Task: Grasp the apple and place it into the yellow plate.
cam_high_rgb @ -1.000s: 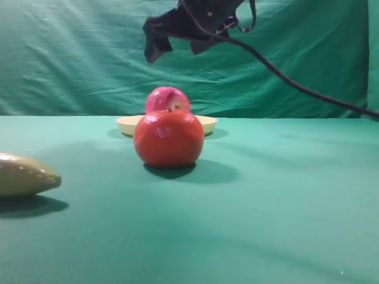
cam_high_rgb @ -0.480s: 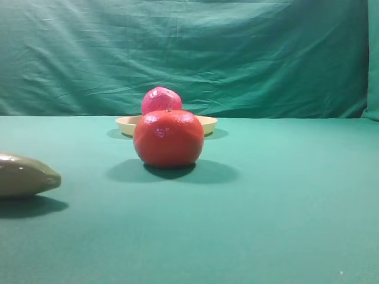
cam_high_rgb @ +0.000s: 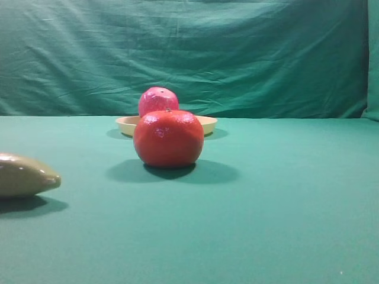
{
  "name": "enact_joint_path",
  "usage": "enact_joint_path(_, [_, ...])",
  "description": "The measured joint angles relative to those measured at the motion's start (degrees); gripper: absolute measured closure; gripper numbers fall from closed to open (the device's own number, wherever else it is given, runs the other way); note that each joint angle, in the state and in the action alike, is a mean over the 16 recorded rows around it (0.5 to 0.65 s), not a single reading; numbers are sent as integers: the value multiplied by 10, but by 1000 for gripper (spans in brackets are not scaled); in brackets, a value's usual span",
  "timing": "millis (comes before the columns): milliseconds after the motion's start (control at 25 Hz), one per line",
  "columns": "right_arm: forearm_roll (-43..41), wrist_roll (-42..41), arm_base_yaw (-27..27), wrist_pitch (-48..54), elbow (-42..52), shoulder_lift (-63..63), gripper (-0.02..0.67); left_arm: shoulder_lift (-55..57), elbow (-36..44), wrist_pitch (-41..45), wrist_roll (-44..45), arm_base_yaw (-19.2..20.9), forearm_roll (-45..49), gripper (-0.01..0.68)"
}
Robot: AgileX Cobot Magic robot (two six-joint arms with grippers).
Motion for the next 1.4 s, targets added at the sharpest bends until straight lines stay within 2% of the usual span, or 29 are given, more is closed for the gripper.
enact_joint_path(400, [1,27,0,50,138,-244,649,0,0,0,0,0,0,516])
enact_joint_path(760, [-9,34,-4,94,190,-341,649,0,0,0,0,0,0,516])
enact_joint_path(1040, [-20,34,-46,18,276,-382,649,0,0,0,0,0,0,516])
enact_joint_path(1400, [-28,35,-155,-119,446,-481,649,0,0,0,0,0,0,516])
